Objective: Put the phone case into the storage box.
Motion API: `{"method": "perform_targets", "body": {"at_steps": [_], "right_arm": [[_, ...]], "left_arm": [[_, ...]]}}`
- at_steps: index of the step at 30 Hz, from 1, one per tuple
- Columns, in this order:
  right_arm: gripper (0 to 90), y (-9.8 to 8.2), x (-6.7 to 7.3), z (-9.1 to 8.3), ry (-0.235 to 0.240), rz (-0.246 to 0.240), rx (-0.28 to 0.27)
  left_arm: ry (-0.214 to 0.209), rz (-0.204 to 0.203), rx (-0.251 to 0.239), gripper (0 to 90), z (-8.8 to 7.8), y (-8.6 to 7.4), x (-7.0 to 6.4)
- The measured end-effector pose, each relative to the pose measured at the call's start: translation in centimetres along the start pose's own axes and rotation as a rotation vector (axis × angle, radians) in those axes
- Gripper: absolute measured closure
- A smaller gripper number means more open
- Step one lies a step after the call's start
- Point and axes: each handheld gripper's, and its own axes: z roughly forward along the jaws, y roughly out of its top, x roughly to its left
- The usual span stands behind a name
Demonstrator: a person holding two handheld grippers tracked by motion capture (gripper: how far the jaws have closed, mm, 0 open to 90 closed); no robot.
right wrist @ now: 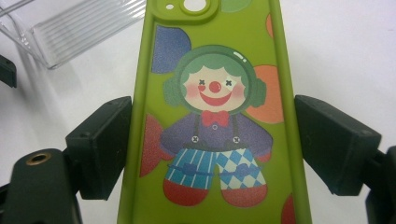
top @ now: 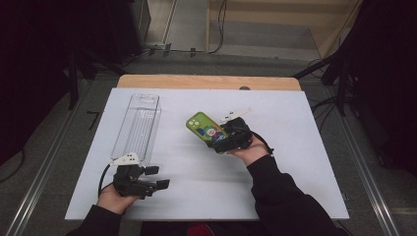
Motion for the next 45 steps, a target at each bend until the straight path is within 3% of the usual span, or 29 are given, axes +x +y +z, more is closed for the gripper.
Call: {"method": "perform_targets", "body": {"at_steps": [11,14,21,23,27,33,42,45], "right_arm": [[14.6,-2.2,-0.8,-2.9,-0.011,0.038,0.002],[14.6,-2.5,-0.7,-3.1,-0.007,0.044,0.0],[14.6,-3.9,-0.2,-3.2,0.01,0.072,0.008],[14.6,-4.0,-0.2,-3.3,0.011,0.08,0.01],[14.6,-4.7,-0.3,-3.8,0.016,0.105,0.0],[14.6,-5.9,-0.1,-4.6,0.006,0.143,0.0],[14.6,-5.9,0.8,-5.1,-0.023,0.144,-0.018],[14.6,-5.9,0.7,-5.4,-0.03,0.17,-0.034]], "left_arm": [[-0.006,-0.012,-0.016,22.6,0.1,0.3,-0.2],[0.02,-0.005,-0.005,22.6,0.3,0.4,-0.4],[-0.004,-0.038,-0.005,22.5,0.6,0.8,-1.1],[0.01,-0.037,0.002,22.6,0.8,1.1,-1.4],[-0.008,-0.071,0.001,22.5,1.0,1.6,-1.6],[0.0,-0.06,-0.007,22.2,1.1,2.5,-2.1],[0.003,-0.071,0.012,21.8,1.7,4.1,-2.3],[-0.012,-0.058,0.024,22.1,2.0,4.7,-2.5]]}}
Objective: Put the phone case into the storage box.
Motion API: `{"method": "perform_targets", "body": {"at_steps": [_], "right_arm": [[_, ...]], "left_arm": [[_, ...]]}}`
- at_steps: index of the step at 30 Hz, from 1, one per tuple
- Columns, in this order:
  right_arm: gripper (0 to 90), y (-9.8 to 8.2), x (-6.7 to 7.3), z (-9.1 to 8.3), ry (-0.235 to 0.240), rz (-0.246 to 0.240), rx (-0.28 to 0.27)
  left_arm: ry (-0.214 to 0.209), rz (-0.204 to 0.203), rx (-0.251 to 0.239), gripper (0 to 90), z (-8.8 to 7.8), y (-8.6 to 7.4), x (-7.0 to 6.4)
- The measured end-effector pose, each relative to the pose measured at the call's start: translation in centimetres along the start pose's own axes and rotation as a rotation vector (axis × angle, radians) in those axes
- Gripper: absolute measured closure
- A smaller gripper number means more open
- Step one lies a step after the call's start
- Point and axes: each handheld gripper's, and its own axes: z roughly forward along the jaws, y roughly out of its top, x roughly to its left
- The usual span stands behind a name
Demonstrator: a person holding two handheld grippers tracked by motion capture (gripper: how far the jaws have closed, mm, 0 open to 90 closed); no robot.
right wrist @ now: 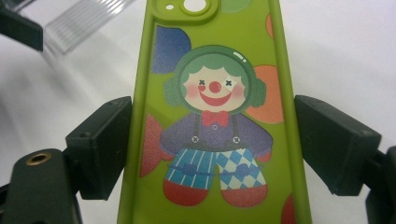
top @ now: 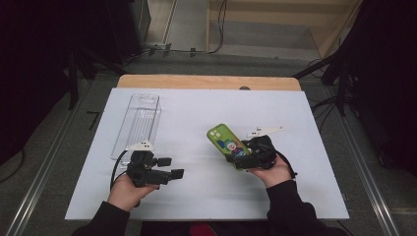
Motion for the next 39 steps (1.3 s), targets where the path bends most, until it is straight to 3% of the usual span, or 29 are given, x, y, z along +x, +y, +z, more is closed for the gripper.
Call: {"method": "perform_targets", "body": {"at_steps": [2,4,12,16,25,28,37,39], "right_arm": [[14.6,0.3,0.0,0.0,-0.037,0.005,-0.003],[14.6,0.5,0.1,0.1,-0.058,0.007,-0.003],[14.6,1.2,0.7,0.6,-0.055,0.035,-0.018],[14.6,1.2,1.0,0.8,-0.061,0.058,-0.024],[14.5,0.6,2.5,1.7,-0.03,0.116,-0.074],[14.5,0.3,2.8,1.8,-0.04,0.107,-0.075],[14.5,-1.0,2.6,2.3,-0.028,0.15,-0.112],[14.5,-1.2,2.6,2.6,-0.035,0.138,-0.106]], "left_arm": [[0.02,0.015,0.023,22.5,0.3,0.5,-0.2],[0.013,0.0,0.034,22.5,0.6,1.1,-0.2],[0.002,-0.006,0.033,22.6,1.7,3.0,-0.4],[0.014,0.014,0.013,22.6,1.8,3.7,-0.5],[0.029,-0.025,-0.005,22.6,1.8,4.8,0.0],[0.048,-0.002,-0.013,22.6,1.9,5.1,0.0],[0.064,-0.017,-0.034,22.3,2.4,6.2,0.0],[0.07,-0.015,-0.037,22.3,2.7,6.5,-0.1]]}}
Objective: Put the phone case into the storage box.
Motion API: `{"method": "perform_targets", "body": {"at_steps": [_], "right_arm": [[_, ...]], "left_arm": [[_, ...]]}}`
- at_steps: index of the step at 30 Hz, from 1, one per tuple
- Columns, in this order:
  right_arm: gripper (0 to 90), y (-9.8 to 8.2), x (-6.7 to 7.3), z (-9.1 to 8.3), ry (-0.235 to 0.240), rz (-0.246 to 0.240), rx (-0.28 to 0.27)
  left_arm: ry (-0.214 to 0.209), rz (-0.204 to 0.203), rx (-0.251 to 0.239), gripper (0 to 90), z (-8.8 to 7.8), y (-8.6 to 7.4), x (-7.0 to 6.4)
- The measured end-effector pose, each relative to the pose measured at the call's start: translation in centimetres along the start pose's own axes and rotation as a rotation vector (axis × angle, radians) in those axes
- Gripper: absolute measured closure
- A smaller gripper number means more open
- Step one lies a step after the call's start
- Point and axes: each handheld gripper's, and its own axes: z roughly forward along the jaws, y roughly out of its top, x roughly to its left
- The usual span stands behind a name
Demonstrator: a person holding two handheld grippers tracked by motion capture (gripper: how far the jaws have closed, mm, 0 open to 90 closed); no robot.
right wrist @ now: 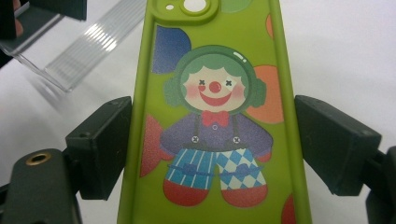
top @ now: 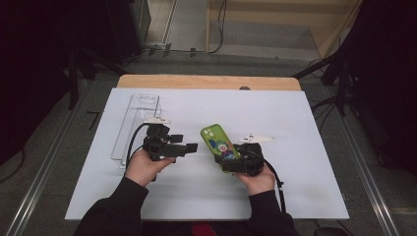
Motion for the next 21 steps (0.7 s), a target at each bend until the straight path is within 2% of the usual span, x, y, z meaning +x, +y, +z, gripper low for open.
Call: {"method": "perform_targets", "body": {"at_steps": [6,9,17,21], "right_arm": [[14.5,-0.3,0.0,0.5,0.009,0.022,-0.013],[14.5,-0.5,0.1,0.8,0.011,0.031,-0.015],[14.4,-0.7,0.2,1.3,0.021,0.06,-0.038],[14.5,-0.6,0.1,1.2,0.024,0.072,-0.056]], "left_arm": [[0.012,-0.007,0.011,22.3,0.8,0.6,-0.2],[0.027,0.005,0.003,22.5,1.1,0.8,-0.2],[0.032,-0.049,-0.001,25.0,1.9,1.5,0.4],[0.041,-0.062,0.004,25.1,2.3,1.8,0.5]]}}
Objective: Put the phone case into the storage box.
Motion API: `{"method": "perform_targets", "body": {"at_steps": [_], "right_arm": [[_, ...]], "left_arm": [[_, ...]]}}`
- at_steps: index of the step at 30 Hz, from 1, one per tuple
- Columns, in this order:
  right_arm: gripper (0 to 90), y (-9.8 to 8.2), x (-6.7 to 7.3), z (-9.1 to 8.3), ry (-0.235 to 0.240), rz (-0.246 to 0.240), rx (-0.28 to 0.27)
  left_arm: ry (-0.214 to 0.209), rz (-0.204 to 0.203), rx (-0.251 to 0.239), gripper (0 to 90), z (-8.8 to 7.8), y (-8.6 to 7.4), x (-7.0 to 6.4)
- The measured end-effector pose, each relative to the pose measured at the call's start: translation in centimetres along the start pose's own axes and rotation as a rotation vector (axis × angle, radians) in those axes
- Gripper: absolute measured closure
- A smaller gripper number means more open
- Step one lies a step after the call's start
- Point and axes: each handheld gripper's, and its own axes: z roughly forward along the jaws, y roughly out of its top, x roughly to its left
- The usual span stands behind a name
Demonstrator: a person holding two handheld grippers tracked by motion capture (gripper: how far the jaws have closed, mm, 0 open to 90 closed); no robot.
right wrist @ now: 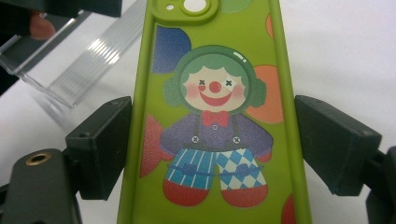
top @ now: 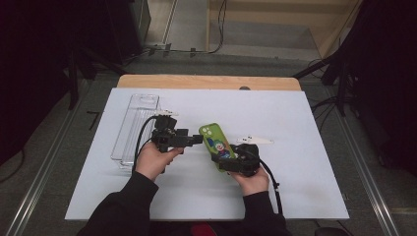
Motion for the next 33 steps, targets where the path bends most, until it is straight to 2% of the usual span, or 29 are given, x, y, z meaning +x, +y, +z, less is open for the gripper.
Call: {"method": "perform_targets", "body": {"at_steps": [3,5,10,14,20,25,28,33], "right_arm": [[14.4,0.0,0.0,-0.1,-0.002,0.005,-0.01],[14.4,0.1,0.0,-0.1,-0.003,0.009,-0.019],[14.4,0.0,0.2,0.1,-0.002,0.023,-0.033],[14.4,0.0,0.3,0.2,-0.001,0.028,-0.044],[14.4,-0.1,0.6,0.4,0.004,0.026,-0.054],[14.4,-0.2,0.9,0.6,0.009,0.033,-0.058],[14.4,-0.3,1.0,0.7,0.011,0.033,-0.062],[14.4,-0.3,1.1,0.8,0.016,0.028,-0.072]], "left_arm": [[0.004,-0.003,-0.004,25.2,0.1,0.3,-0.2],[0.01,0.013,-0.013,27.0,0.2,0.4,-0.5],[0.008,-0.016,-0.014,27.0,0.6,0.9,-0.6],[0.046,-0.018,-0.018,27.0,1.1,1.3,-0.7],[0.027,-0.055,-0.021,28.4,1.9,1.5,-0.6],[0.051,-0.066,-0.02,30.7,2.5,1.7,-0.4],[0.033,-0.102,-0.022,33.4,2.6,1.9,-0.1],[0.024,-0.127,-0.019,41.9,3.0,2.0,0.2]]}}
